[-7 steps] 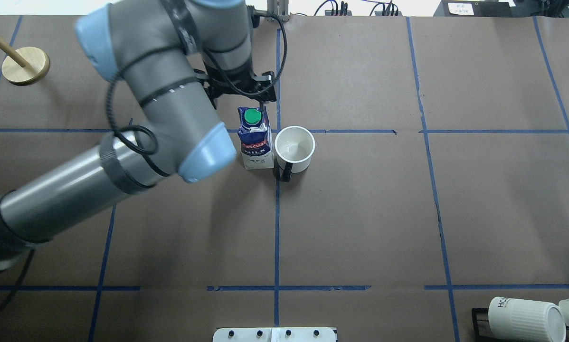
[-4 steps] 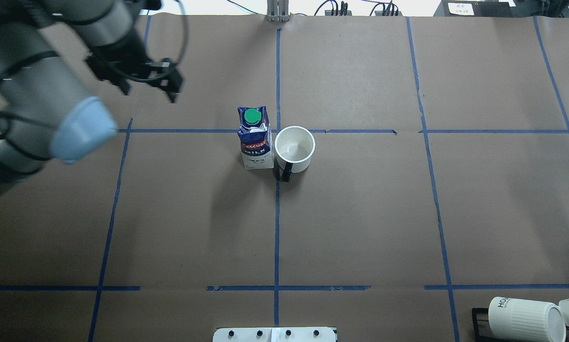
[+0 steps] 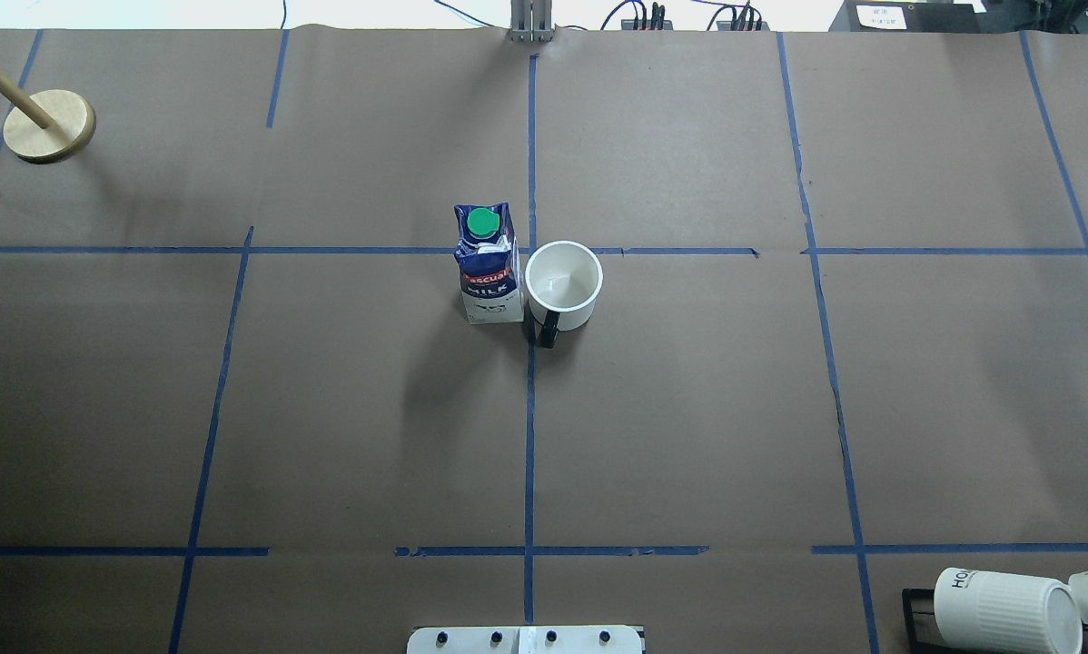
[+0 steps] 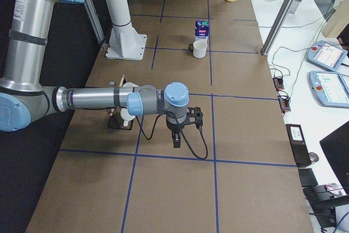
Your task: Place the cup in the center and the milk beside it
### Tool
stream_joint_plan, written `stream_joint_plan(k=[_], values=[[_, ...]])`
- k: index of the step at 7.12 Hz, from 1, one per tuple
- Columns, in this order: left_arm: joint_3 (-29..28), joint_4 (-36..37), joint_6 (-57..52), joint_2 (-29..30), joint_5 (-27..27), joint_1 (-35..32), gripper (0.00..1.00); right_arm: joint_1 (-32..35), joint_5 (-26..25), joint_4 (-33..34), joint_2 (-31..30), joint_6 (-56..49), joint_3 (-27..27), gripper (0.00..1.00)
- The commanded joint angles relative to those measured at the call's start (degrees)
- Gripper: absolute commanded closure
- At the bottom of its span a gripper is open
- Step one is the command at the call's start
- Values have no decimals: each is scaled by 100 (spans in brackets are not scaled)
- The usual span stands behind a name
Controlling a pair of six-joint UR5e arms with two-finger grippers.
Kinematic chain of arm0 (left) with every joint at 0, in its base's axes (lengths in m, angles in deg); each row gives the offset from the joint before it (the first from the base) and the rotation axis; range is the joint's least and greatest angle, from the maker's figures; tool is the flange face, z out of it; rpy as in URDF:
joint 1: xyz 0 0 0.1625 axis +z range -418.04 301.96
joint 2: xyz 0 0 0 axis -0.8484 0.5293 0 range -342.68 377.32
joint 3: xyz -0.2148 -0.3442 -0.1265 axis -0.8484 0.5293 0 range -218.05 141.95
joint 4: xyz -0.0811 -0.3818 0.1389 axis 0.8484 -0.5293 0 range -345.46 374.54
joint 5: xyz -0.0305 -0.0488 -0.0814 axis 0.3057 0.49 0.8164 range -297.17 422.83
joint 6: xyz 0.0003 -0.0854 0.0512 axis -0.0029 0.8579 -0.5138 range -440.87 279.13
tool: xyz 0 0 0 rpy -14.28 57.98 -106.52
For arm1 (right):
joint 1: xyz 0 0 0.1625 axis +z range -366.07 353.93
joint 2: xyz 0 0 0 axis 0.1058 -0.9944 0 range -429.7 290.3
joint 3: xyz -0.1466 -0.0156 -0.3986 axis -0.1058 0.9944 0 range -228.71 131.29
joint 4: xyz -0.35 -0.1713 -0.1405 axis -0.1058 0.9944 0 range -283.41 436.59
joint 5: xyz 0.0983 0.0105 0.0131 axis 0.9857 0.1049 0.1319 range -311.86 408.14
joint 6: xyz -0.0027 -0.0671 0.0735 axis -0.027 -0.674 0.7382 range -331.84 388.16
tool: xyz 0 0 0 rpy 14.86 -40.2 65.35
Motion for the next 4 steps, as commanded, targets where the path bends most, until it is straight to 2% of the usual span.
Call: stream_joint_plan(k=[1,2,4], values=[[-179,-339,-340,-1119,187,-556,0,13,18,1,-30,40,1,0],[-267,-742,-741,-1628,354,-688,0,13,18,1,-30,40,9,0],[-303,-1000,-781,-2097,356,-890,0,13,18,1,-38,40,9,0]])
